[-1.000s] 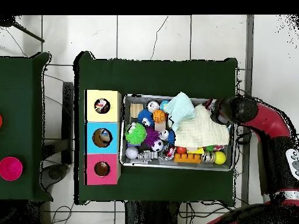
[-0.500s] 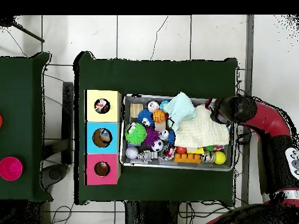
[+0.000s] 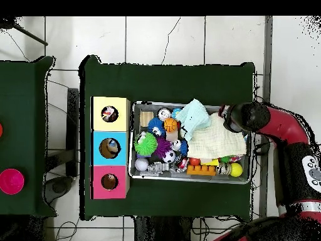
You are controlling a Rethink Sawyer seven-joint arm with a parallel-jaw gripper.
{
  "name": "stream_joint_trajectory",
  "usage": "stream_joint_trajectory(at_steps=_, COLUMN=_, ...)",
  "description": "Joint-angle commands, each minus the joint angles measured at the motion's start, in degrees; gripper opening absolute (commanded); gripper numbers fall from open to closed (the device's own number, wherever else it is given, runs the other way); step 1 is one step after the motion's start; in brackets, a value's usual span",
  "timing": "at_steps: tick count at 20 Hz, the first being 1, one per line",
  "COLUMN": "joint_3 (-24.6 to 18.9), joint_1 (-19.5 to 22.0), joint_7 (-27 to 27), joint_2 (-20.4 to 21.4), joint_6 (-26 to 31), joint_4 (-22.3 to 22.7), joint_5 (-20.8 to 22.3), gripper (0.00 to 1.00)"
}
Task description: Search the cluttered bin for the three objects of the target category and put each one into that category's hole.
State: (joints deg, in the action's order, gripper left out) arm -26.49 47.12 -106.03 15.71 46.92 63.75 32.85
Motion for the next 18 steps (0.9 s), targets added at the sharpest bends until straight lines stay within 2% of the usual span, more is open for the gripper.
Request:
stream_joint_trajectory(at_steps=1, joint_3=-0.07, joint_1=-3.75, joint_7=7.78, joint_2=-2.15, joint_6=-3.43, joint_4=4.58, joint_5=3.77, gripper=0.00)
stream_joint_trajectory(at_steps=2, joint_3=-1.35, joint_1=-2.67, joint_7=5.31, joint_2=0.17, joint_6=-8.40, joint_4=8.12, joint_5=3.06, gripper=0.00)
stream_joint_trajectory(at_steps=3, joint_3=-2.21, joint_1=-2.10, joint_7=2.32, joint_2=2.71, joint_6=-11.04, joint_4=11.23, joint_5=1.81, gripper=0.00)
stream_joint_trajectory(at_steps=5, joint_3=-1.15, joint_1=-3.84, joint_7=-1.96, joint_2=9.27, joint_6=-5.29, joint_4=15.35, joint_5=-1.51, gripper=0.00)
stream_joint_trajectory(at_steps=7, joint_3=0.04, joint_1=-5.39, joint_7=-6.03, joint_2=15.99, joint_6=-3.89, joint_4=19.72, joint_5=-3.56, gripper=0.00)
stream_joint_trajectory(at_steps=8, joint_3=0.90, joint_1=-6.33, joint_7=-7.81, joint_2=18.39, joint_6=-1.29, joint_4=20.99, joint_5=-5.18, gripper=0.00)
stream_joint_trajectory(at_steps=14, joint_3=5.79, joint_1=-10.54, joint_7=-13.99, joint_2=27.07, joint_6=4.48, joint_4=25.67, joint_5=-11.97, gripper=0.00)
stream_joint_trajectory(at_steps=18, joint_3=9.69, joint_1=-13.54, joint_7=-17.10, joint_2=30.62, joint_6=7.75, joint_4=28.23, joint_5=-17.27, gripper=0.00)
